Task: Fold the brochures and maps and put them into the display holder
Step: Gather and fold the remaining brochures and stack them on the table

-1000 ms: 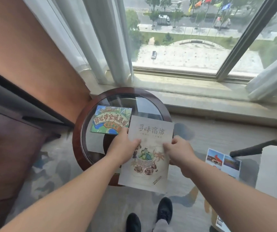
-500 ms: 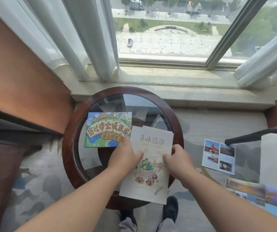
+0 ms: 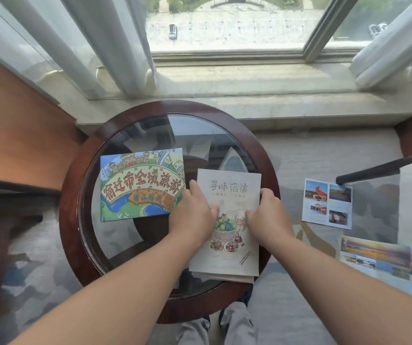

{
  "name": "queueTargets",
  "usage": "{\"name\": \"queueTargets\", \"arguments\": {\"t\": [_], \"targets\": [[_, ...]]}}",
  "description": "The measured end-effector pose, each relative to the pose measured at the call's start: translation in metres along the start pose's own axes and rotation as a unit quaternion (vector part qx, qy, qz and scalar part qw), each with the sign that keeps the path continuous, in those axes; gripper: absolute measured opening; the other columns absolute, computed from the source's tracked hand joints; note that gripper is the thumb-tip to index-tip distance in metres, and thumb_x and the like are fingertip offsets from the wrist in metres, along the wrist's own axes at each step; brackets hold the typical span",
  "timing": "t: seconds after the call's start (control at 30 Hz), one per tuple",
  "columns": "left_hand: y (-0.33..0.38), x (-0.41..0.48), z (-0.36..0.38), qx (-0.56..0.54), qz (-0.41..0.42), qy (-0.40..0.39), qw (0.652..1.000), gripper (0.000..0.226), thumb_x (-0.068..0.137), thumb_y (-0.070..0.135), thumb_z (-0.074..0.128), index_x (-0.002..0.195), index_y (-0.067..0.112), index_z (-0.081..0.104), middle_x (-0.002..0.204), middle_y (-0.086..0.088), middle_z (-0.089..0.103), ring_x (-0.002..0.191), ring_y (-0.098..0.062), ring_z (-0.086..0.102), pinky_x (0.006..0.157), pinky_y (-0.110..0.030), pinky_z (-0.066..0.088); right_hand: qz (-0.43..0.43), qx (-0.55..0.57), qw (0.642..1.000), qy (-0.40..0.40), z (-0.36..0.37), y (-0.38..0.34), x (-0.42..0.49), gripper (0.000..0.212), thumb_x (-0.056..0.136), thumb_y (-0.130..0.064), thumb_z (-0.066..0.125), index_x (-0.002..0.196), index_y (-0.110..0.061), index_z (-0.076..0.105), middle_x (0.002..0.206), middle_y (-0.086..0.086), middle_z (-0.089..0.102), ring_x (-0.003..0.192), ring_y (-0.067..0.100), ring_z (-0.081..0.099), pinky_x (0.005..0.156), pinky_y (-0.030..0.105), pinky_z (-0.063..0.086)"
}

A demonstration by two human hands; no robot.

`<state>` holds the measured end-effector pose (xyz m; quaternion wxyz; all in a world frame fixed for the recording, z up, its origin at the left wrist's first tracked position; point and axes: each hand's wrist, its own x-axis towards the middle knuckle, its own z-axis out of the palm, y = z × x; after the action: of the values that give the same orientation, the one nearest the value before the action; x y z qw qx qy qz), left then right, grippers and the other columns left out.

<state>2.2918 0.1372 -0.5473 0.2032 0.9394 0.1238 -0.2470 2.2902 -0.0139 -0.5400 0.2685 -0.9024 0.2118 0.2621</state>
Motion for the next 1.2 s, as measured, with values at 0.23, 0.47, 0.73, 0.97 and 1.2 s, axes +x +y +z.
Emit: {"name": "queueTargets", "arguments": {"t": [0.23,0.47,0.73,0.97,1.2], "targets": [[0.001,0.002,0.007,0.091,0.025,0.019,0.995,0.081,0.093,0.051,0.054,0.15,0.011,0.013,0.126,-0.012,0.042,0.101,-0.029,0.058,0.064,-0.034,0.042,-0.041,-0.071,0.996,0.032,0.001,0.01,-0.001,0.071,0.086,-0.025,0.066,0.144,-0.019,0.025,0.128,0.007,0.04,0.115,0.029,0.047,0.089,0.042,0.047],[0.024,0.004,0.028,0.16,0.21,0.048,0.963,0.076,0.095,0.052,0.032,0.156,0.016,0.005,0.162,-0.014,0.006,0.148,-0.032,0.003,0.12,-0.047,0.006,-0.257,-0.315,0.912,-0.063,-0.017,0.019,0.014,0.105,0.084,-0.044,0.067,0.156,-0.02,-0.005,0.163,0.002,-0.015,0.15,0.022,-0.01,0.122,0.041,0.005],[0.019,0.003,0.076,0.201,0.186,0.032,0.961,0.073,0.091,0.056,-0.003,0.152,0.019,-0.017,0.161,-0.014,-0.023,0.147,-0.03,-0.027,0.116,-0.05,-0.02,-0.241,-0.326,0.909,-0.101,-0.014,0.024,0.022,0.111,0.082,-0.04,0.069,0.154,-0.021,-0.013,0.161,-0.001,-0.024,0.149,0.016,-0.018,0.122,0.044,0.004],[-0.015,-0.059,0.097,0.219,0.204,0.023,0.954,0.085,0.089,0.068,0.018,0.153,0.015,0.003,0.161,-0.018,-0.006,0.151,-0.033,-0.005,0.119,-0.053,0.004,-0.251,-0.311,0.912,-0.095,-0.013,0.027,0.021,0.121,0.078,-0.043,0.076,0.154,-0.021,-0.016,0.161,-0.001,-0.026,0.148,0.016,-0.019,0.122,0.045,0.003],[-0.013,-0.056,0.1,0.268,0.185,0.01,0.945,0.093,0.08,0.079,-0.006,0.139,0.017,-0.042,0.149,-0.014,-0.047,0.14,-0.031,-0.04,0.114,-0.054,-0.022,-0.284,-0.314,0.904,-0.057,-0.007,0.03,0.015,0.104,0.087,-0.035,0.068,0.155,-0.015,-0.009,0.163,0.005,-0.017,0.15,0.02,-0.012,0.122,0.043,0.001]]}}
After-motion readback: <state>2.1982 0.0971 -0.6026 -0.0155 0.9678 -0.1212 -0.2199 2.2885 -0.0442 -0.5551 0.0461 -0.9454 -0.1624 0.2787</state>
